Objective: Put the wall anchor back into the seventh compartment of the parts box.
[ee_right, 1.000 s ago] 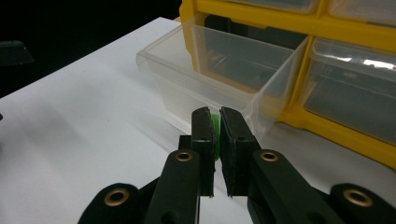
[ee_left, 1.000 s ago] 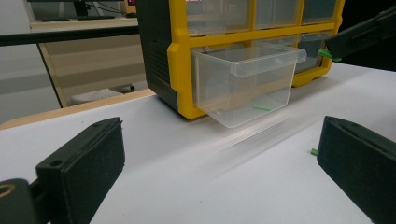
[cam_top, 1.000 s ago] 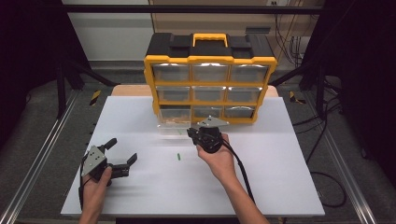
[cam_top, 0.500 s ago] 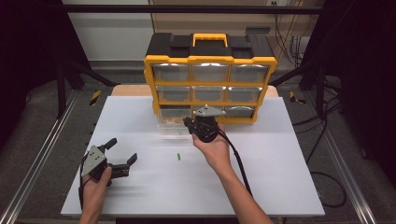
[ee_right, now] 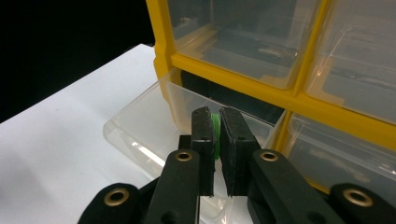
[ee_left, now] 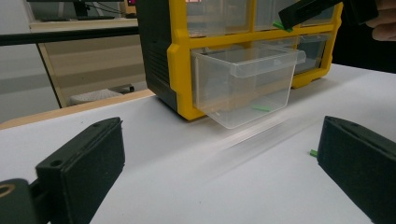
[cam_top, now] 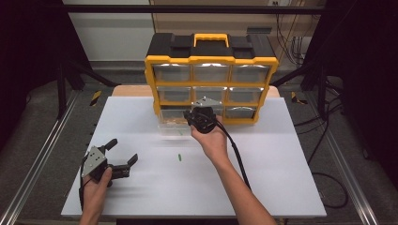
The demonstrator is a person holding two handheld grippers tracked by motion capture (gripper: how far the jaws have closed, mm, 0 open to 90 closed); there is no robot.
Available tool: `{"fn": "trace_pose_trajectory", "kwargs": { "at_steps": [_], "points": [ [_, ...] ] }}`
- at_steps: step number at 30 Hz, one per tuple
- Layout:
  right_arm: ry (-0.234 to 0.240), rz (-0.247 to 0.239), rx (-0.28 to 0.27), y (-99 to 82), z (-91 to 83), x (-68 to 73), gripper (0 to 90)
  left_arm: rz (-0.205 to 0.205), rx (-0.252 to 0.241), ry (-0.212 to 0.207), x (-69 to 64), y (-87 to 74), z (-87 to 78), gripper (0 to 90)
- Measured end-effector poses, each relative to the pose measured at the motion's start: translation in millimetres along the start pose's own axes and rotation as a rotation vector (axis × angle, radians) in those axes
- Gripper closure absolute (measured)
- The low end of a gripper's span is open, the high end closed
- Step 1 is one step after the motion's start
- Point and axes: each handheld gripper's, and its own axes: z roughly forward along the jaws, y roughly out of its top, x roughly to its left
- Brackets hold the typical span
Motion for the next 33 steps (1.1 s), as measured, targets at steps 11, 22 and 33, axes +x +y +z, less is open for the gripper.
{"fn": "trace_pose_trajectory", "kwargs": {
  "at_steps": [11,22,33],
  "points": [
    [-0.005,-0.005,0.013,2.7,2.3,1.1,69.1,-0.001,-0.002,0.003,1.3,0.0,-0.4,1.0],
    [-0.001,-0.032,0.041,3.3,-7.1,14.6,39.2,-0.003,-0.004,0.007,2.0,0.1,-1.0,1.0],
    [0.002,-0.037,0.083,-2.0,-13.8,22.9,25.3,-0.002,-0.007,0.008,2.4,0.3,-1.5,1.0]
  ]
}}
